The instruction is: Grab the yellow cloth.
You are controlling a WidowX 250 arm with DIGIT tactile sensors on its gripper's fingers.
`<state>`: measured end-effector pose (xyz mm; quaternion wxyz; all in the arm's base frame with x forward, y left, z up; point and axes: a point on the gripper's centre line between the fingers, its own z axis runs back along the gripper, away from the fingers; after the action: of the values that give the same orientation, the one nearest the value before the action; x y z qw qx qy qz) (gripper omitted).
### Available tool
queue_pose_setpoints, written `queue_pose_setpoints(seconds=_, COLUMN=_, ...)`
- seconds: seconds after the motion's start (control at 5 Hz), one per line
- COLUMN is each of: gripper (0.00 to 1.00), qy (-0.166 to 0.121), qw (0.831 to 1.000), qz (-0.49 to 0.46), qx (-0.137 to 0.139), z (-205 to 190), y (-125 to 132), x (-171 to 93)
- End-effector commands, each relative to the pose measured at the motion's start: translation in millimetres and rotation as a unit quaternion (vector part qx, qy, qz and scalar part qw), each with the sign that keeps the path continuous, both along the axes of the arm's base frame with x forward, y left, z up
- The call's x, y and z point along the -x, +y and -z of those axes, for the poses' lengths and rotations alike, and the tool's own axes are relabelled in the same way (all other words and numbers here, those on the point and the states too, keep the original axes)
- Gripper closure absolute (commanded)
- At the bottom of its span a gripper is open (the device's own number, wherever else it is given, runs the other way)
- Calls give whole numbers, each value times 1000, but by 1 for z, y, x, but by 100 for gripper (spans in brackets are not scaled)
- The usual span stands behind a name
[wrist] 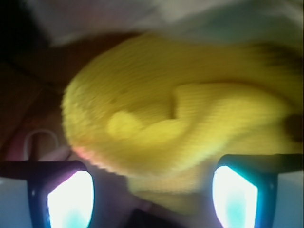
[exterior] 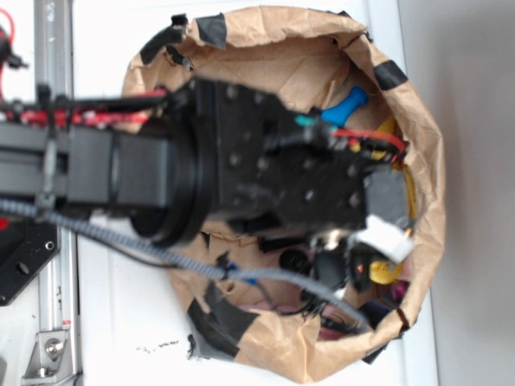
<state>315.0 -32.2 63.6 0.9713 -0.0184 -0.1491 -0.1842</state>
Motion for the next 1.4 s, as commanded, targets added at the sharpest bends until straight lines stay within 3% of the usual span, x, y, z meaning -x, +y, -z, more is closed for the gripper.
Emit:
queue_pose_setpoints(seconds=0.0, gripper=100, qy=-20, qw=998, qz=11, qx=-53, z=32, y=-22, x=-18)
queue_pose_setpoints(seconds=0.4, gripper=100, qy=-22, qw=999, qz=-39, qx=-25, z=10, y=19, x=-29)
queue_pose_setpoints(seconds=0.6, gripper=100, qy=-27, qw=997, qz=-64, qx=-23, z=-4, y=37, x=-32)
queue_pose_setpoints(seconds=0.8, gripper=100, qy=-31, qw=997, qz=-73, qx=-25, z=-13, y=44, x=-22)
queue_pose_setpoints(seconds=1.0, gripper=100, qy=-24, qw=997, qz=-74, qx=-10, z=-36, y=50, x=2)
queue_pose_setpoints(seconds=1.2, gripper=100, qy=9, qw=995, qz=-96, qx=-2, z=-68, y=54, x=30)
